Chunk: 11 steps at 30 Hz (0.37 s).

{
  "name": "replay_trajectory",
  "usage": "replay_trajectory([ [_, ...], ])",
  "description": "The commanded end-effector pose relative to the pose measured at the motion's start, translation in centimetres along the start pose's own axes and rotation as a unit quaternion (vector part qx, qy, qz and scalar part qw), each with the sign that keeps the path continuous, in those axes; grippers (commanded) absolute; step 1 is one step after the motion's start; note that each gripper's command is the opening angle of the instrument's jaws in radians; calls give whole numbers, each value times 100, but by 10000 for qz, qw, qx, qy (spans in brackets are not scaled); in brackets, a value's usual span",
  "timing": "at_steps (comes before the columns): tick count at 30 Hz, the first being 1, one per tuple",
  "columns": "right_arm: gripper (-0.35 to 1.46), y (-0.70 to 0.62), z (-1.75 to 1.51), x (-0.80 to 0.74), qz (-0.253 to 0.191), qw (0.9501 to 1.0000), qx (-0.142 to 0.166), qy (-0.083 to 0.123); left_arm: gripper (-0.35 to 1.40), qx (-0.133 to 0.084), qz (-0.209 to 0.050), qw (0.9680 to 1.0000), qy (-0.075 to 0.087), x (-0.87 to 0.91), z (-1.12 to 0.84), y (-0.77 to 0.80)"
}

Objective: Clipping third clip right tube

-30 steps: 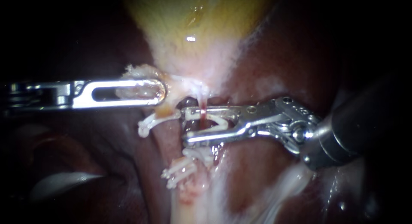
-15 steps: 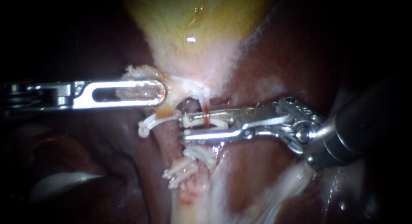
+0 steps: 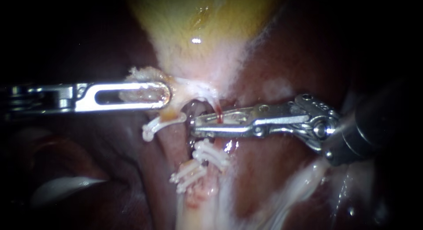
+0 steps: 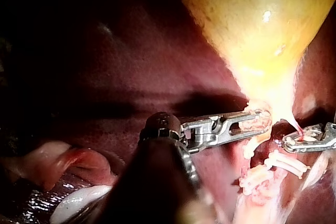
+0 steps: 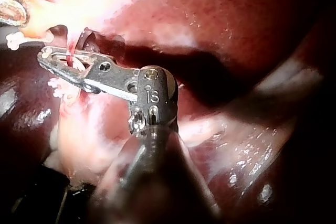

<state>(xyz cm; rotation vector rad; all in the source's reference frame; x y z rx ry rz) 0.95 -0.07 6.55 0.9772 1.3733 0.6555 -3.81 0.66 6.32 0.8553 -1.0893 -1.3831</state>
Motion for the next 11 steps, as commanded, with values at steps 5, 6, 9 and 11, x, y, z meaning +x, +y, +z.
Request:
replay_trajectory([
  [5,-35,0,0,-1,-3,10000,-4,2,-35,-1,0,10000,0,0,0,0],
  [6,-35,0,0,-1,-3,10000,-4,2,-35,-1,0,10000,0,0,0,0],
  [9,-35,1,0,0,-3,10000,-5,2,-35,-1,0,10000,-1,0,0,0],
  [11,-35,1,0,0,-3,10000,-5,2,-35,-1,0,10000,-1,0,0,0],
])
